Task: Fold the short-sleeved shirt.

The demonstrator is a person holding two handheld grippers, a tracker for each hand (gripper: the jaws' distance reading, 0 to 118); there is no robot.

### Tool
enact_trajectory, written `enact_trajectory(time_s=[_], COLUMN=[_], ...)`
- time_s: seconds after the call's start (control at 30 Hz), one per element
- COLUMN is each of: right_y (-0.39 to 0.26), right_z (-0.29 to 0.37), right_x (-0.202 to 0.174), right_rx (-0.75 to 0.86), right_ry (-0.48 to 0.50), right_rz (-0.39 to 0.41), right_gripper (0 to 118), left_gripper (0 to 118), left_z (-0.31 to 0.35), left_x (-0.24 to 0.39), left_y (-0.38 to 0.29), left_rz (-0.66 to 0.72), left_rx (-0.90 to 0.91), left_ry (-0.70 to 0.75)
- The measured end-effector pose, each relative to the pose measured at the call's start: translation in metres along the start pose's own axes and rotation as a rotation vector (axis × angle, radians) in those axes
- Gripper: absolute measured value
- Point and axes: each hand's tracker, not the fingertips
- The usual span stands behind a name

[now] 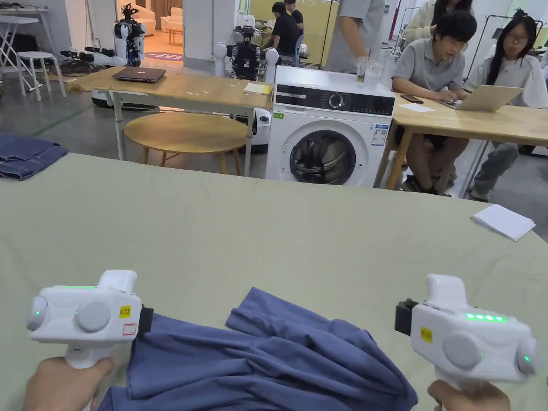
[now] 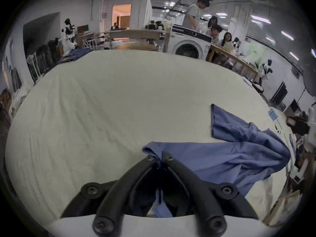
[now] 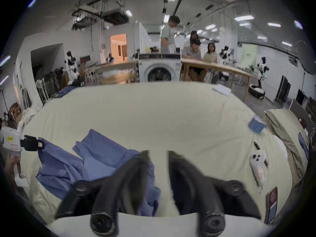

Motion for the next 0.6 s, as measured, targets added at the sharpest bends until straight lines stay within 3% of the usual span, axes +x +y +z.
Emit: enact_trajectory(time_s=[0.07, 0.23, 0.6], right_y=[0.014, 0.030, 0.013], right_z=[-0.023, -0.086, -0.168], right_x=[-0.006, -0.020, -0.039], right_rx=[-0.085, -0.319, -0.557], right_ry=[0.055, 0.082, 0.108], right_rz=[-0.011, 0.035, 0.059], right_gripper=[61, 62, 63], left_gripper=[0, 0, 0], left_z=[0.006, 0.019, 0.031], left_x=[-0.004, -0.006, -0.004], left_y=[-0.003, -0.013, -0.026], left_rz=[0.016, 0.057, 0.065], left_rx=[0.010, 0.033, 0.043], left_ry=[-0.015, -0.034, -0.044])
